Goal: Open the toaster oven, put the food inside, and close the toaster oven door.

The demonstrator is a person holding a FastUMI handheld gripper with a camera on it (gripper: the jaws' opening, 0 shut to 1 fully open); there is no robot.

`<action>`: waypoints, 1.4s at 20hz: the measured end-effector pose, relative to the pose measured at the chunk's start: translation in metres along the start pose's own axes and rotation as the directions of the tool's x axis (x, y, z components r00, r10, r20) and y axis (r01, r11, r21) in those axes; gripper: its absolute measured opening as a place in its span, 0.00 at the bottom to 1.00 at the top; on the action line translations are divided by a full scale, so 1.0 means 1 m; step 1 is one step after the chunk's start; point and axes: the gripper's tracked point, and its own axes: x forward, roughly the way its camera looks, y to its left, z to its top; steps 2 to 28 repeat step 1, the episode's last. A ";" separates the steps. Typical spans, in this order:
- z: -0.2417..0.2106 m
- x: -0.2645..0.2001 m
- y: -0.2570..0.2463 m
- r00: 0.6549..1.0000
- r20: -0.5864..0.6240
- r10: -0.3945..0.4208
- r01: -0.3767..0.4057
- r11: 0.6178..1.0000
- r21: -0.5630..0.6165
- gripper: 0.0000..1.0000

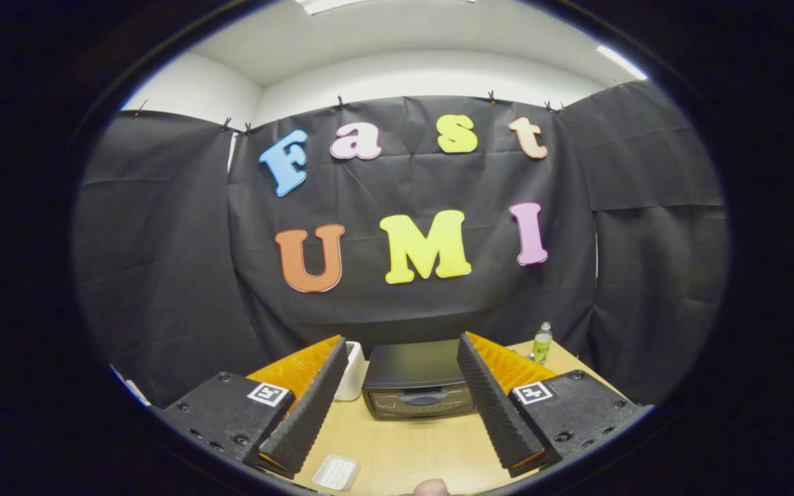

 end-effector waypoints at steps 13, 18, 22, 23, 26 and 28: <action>0.001 0.000 0.001 1.000 0.000 0.002 -0.002 1.000 0.001 1.00; 0.001 0.000 0.001 1.000 0.000 0.002 -0.002 1.000 0.001 1.00; 0.001 0.000 0.001 1.000 0.000 0.002 -0.002 1.000 0.001 1.00; 0.001 0.000 0.001 1.000 0.000 0.002 -0.002 1.000 0.001 1.00; 0.001 0.000 0.001 1.000 0.000 0.002 -0.002 1.000 0.001 1.00; 0.001 0.000 0.001 1.000 0.000 0.002 -0.002 1.000 0.001 1.00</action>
